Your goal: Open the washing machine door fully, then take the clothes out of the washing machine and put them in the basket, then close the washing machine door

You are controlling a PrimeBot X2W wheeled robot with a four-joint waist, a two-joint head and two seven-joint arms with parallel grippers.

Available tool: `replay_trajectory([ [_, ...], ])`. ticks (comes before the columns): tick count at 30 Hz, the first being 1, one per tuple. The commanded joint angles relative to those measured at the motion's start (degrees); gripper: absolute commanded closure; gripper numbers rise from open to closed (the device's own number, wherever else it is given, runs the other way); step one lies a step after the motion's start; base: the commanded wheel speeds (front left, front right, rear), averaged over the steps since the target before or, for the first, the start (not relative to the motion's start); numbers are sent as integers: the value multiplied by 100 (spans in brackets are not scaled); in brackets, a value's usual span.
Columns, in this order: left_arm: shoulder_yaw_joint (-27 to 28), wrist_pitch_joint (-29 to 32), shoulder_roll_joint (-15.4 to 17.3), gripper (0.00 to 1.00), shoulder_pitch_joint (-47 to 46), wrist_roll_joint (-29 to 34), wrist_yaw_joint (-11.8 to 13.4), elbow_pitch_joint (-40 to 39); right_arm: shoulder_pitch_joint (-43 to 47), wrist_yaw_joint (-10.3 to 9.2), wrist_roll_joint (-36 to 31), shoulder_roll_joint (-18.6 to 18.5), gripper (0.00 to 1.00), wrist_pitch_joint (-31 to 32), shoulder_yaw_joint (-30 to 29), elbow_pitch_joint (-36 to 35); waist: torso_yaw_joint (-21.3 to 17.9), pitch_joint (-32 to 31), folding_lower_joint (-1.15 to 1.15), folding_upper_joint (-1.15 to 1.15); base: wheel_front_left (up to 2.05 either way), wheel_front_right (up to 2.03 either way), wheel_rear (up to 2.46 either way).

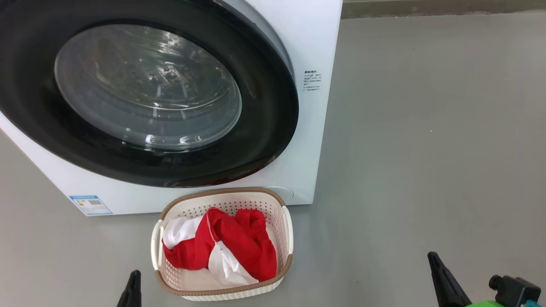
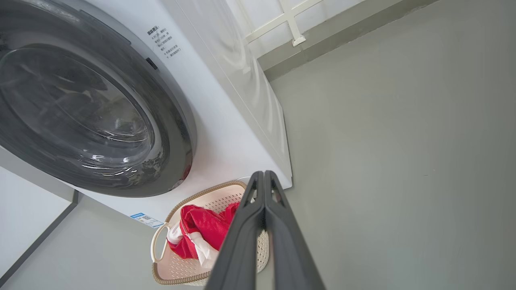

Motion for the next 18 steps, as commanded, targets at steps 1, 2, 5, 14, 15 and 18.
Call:
replay_trajectory([
  [1,81,45,85,100,-243,-142,1,-118,-251,-2,152,-84,100,46,-39,-136,3,-4,-1,0,0,0,0],
  [2,84,61,85,100,-253,-202,1,-116,-263,-2,211,-84,100,61,-44,-136,4,-7,-1,0,0,0,0],
  [5,91,108,85,100,-282,-383,1,-108,-297,-2,389,-85,100,106,-59,-138,10,-16,-1,0,0,0,0],
  [14,115,251,83,100,-369,-924,1,-83,-400,-2,916,-84,100,244,-109,-143,27,-43,-1,0,0,0,0],
  [15,118,267,83,100,-379,-984,1,-81,-411,-2,975,-84,100,260,-115,-144,28,-46,-1,0,0,0,0],
  [18,123,299,82,100,-398,-1104,1,-75,-434,-3,1092,-84,100,291,-126,-145,32,-52,-1,0,0,0,0],
])
